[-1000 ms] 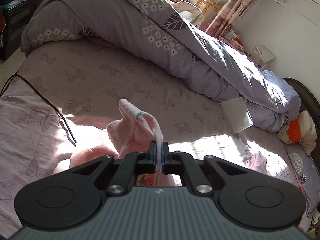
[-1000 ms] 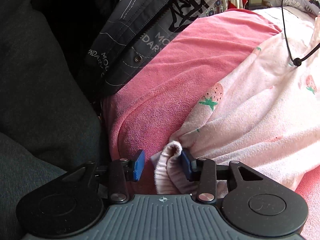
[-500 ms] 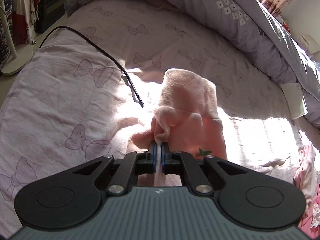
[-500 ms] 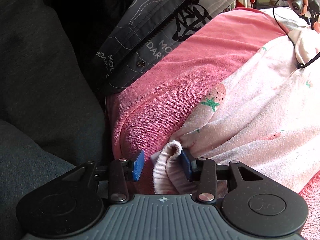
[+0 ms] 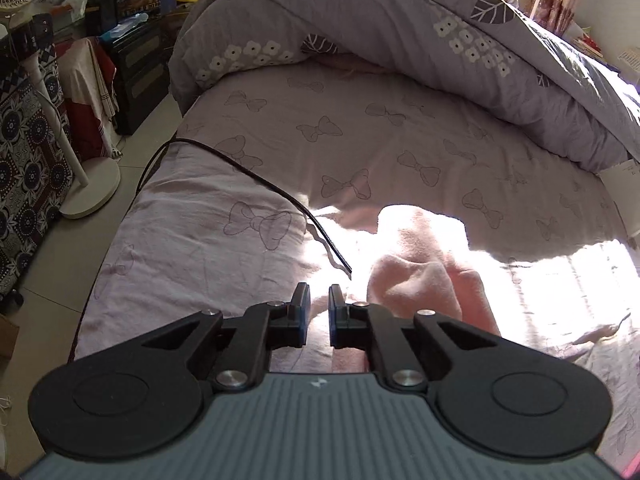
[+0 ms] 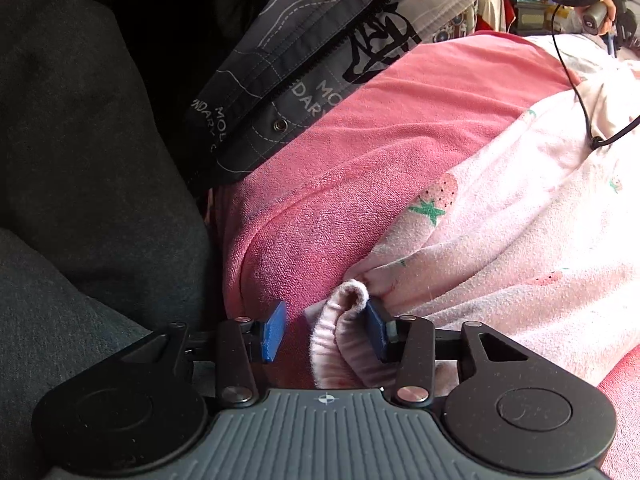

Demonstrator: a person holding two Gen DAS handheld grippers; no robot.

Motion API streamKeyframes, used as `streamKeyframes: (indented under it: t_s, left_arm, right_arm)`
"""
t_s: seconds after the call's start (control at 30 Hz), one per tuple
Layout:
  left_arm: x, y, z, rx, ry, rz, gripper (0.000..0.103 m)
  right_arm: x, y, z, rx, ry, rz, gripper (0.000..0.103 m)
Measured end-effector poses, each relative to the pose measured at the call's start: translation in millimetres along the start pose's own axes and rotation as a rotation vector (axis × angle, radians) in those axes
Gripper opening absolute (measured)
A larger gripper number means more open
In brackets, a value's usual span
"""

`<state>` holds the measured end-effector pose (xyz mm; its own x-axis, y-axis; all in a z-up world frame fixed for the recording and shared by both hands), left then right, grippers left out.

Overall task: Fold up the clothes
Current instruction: 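Open both grippers, releasing the pants and pink fabric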

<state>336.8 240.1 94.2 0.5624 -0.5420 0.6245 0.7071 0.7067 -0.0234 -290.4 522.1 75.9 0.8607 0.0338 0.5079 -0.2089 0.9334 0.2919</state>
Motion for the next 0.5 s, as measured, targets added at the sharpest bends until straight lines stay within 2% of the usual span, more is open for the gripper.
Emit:
streamKeyframes:
  t_s: [0.1,0.2,0.27,0.3,0.4,0.5]
  left_arm:
    - [1,10,20,0.027,-0.015,0.008,0.009]
    - [1,21,54,0.028,-0.040,-0.022,0.010]
    - [-1,26,79,0.029,-0.056,-0.050,0.025]
    - [-4,27,92,0.029,-0.067,-0.072,0.037]
    - [-17,30,128,0.010,-0.078,-0.150,0.039]
    - [-37,30,158,-0.015,-0.074,-0.222,0.039]
  right_arm:
    - [-3,14,-2,-0.043,-0.005,0.033,0.061]
    - [-4,28,-4,-0.121,-0.007,0.054,0.061]
    - [-3,38,-4,-0.184,-0.001,0.059,0.061]
    - [-1,44,-8,-0.219,0.006,0.054,0.061]
    - [3,61,-8,-0.318,0.007,0.022,0.061]
    - [2,75,0,-0.397,-0.030,-0.061,0.061]
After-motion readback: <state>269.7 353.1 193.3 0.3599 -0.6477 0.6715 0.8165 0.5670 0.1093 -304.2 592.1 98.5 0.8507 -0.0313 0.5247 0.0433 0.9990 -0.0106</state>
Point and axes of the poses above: each gripper's, at about its wrist camera, not at the fingertips, and z roughly against the way its jaws point, y to its left, x to its top, the point moved 1 cm from there along -z, roughly the way its jaws point, and after that the axes turned 11 degrees about -z, right-handed, at the moved point
